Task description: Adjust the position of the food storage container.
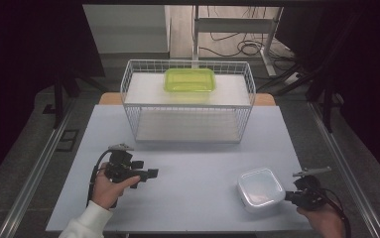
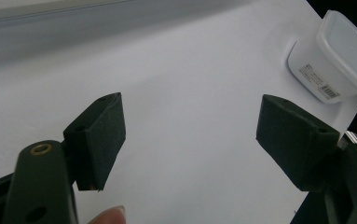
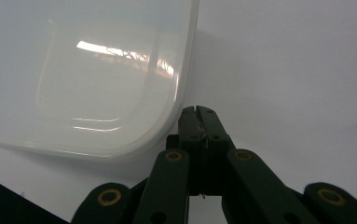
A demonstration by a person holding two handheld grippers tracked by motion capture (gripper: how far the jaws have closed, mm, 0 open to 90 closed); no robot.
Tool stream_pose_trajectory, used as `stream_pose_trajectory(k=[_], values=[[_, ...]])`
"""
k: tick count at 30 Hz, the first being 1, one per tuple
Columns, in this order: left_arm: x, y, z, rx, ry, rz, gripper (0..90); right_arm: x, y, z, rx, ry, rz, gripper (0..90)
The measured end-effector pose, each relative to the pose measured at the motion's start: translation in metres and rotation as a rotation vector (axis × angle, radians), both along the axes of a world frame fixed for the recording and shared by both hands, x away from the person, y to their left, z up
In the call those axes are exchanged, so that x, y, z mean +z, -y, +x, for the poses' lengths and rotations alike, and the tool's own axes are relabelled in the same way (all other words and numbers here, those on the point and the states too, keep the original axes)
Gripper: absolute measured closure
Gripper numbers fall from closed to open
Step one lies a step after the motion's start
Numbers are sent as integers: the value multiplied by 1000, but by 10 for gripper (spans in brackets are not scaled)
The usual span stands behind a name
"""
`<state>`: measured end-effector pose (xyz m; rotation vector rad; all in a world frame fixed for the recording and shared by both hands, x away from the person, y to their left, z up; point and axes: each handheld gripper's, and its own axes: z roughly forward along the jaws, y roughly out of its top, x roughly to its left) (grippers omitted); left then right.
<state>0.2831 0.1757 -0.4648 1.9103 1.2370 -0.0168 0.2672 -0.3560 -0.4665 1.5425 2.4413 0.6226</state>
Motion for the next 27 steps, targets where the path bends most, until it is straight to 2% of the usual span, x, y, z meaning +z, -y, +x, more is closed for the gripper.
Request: stream_pose_trajectory(k=[7, 14, 27], values=[[-1, -1, 0, 3, -6, -6, 235, 1, -11, -2, 32, -4, 21, 891], [-3, -2, 1, 5, -11, -3, 235, 2, -28, -4, 75, -12, 20, 891], [-5, -1, 2, 3, -19, 4, 235, 1, -81, 2, 141, -6, 24, 890]])
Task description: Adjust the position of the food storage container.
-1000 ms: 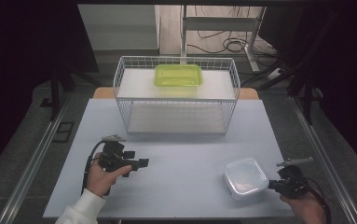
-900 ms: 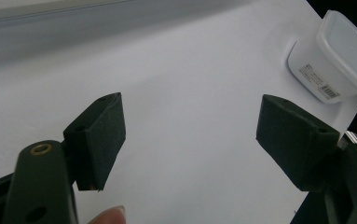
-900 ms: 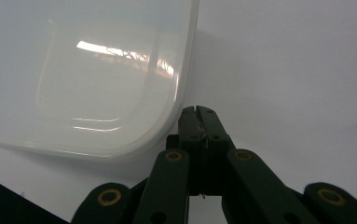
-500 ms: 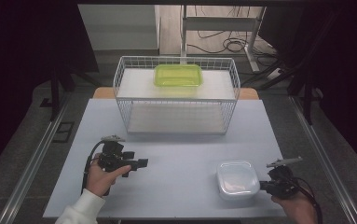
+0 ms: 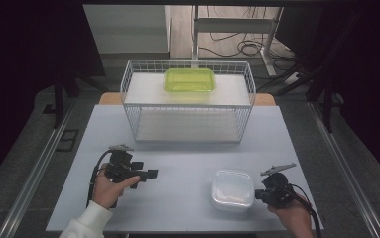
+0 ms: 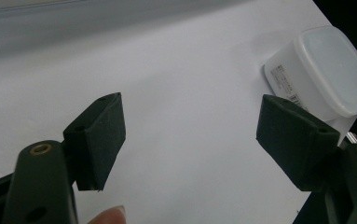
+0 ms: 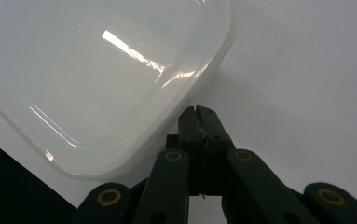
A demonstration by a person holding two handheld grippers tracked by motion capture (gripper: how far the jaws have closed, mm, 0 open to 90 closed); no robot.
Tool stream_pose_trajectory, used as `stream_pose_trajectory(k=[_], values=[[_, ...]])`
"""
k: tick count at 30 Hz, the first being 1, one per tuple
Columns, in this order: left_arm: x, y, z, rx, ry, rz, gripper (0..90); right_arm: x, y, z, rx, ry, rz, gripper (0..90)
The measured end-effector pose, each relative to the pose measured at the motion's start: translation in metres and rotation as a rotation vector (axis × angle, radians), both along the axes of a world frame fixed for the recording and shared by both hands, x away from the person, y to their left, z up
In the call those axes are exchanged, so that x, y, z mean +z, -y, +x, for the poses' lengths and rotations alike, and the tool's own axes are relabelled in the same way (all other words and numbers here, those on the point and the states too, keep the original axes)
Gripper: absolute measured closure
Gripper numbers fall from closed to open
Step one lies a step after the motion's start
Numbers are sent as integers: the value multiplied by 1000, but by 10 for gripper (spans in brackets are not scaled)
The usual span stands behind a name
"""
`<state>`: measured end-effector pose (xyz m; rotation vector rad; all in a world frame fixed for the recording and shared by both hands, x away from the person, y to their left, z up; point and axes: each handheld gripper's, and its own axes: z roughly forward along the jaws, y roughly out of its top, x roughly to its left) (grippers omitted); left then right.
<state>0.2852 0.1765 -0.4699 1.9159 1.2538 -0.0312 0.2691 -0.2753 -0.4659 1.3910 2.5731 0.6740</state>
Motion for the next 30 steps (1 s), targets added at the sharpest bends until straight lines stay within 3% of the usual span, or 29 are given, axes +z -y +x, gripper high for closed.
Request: stream_pose_trajectory(k=[18, 30], values=[[-3, 0, 0, 7, -15, 1, 232, -5, -45, 16, 81, -3, -4, 891], [-4, -1, -1, 6, -18, 0, 231, -9, -91, 30, 153, 0, 3, 891]])
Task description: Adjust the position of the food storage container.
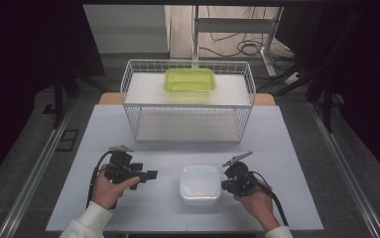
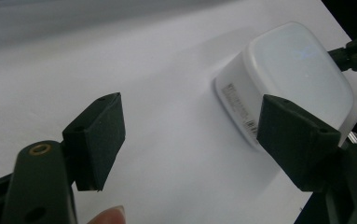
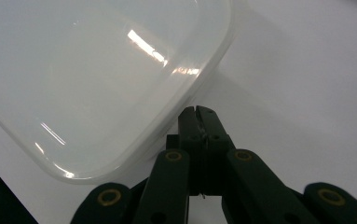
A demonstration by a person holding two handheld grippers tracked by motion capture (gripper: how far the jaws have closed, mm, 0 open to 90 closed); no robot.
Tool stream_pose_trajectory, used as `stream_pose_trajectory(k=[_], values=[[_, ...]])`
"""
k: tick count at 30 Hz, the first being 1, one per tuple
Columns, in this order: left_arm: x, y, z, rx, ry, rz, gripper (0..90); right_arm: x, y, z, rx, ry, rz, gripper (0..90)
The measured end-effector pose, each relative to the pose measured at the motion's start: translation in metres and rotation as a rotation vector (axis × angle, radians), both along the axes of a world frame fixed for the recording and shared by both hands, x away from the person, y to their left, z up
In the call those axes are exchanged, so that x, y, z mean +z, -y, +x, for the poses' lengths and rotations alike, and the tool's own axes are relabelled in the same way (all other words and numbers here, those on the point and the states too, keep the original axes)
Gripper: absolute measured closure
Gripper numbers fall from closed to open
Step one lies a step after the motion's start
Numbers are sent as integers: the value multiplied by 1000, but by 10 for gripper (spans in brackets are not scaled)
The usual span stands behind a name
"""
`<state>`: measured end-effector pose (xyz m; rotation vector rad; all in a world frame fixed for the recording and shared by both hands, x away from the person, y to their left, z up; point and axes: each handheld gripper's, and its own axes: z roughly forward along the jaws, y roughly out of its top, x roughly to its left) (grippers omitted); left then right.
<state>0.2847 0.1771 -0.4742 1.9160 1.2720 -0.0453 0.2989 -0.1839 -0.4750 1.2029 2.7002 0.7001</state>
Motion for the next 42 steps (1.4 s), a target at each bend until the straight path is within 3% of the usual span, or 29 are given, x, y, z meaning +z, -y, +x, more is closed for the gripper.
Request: stream_pose_trajectory(k=[9, 15, 20, 23, 26, 29, 35, 42], values=[[-1, -2, -1, 8, -1, -1, 230, -6, -30, 5, 51, -11, 5, 891], [-1, -1, -2, 5, -1, 3, 231, -6, -30, 5, 56, -19, 23, 889], [0, 0, -4, 18, 9, 4, 252, 1, -16, 2, 11, 29, 41, 850], [1, 0, -5, 29, 17, 3, 256, 8, -1, -1, -35, 68, 91, 732], [2, 0, -6, 33, 21, 0, 255, 14, 12, -4, -75, 104, 170, 541], [2, 1, -7, 32, 23, 1, 255, 16, 21, -5, -96, 110, 189, 420], [2, 2, -8, 26, 21, 0, 252, 17, 33, -2, -133, 68, 295, 301], [2, 4, -10, 16, 17, -4, 247, 16, 32, -2, -131, -16, 416, 261]])
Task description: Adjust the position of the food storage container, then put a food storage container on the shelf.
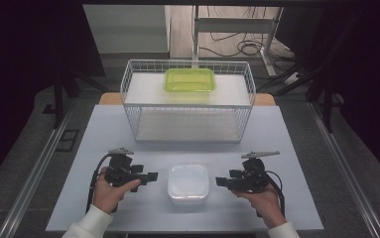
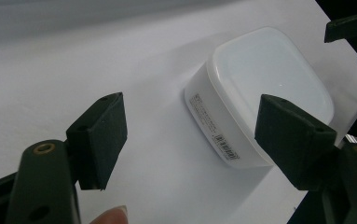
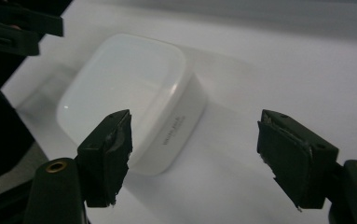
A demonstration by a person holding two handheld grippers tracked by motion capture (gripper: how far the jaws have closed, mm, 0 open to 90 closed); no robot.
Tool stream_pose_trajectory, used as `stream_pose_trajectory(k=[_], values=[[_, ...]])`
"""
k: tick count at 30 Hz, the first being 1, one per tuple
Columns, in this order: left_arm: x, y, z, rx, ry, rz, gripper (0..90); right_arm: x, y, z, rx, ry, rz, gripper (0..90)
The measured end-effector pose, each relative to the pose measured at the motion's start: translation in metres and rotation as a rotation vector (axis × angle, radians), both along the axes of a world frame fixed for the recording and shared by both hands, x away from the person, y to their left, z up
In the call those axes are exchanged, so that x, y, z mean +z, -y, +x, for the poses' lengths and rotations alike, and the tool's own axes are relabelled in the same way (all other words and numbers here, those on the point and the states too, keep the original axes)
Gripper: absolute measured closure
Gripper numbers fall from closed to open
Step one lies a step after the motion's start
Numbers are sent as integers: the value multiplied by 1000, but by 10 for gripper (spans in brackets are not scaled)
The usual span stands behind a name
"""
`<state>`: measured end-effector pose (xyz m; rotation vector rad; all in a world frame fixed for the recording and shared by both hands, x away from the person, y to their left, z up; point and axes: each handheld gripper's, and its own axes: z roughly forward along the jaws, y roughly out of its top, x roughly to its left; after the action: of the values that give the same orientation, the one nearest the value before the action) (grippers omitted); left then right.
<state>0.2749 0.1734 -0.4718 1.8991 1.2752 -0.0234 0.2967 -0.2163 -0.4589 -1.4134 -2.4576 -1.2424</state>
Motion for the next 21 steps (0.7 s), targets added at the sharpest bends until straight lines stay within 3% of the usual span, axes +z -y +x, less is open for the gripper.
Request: stream_pose_trajectory(k=[8, 12, 15, 21], values=[[1, 8, -5, -13, -27, -19, 237, -3, -6, -1, 12, -16, 19, 247], [-1, 12, -6, 2, -39, -25, 242, -4, -9, -1, 17, -18, -1, 262], [-3, 14, -6, 7, -52, -35, 249, -6, -10, -1, 29, -23, 10, 278], [-10, 17, -7, -8, -104, -98, 266, -8, -15, -1, 42, -40, 31, 317]])
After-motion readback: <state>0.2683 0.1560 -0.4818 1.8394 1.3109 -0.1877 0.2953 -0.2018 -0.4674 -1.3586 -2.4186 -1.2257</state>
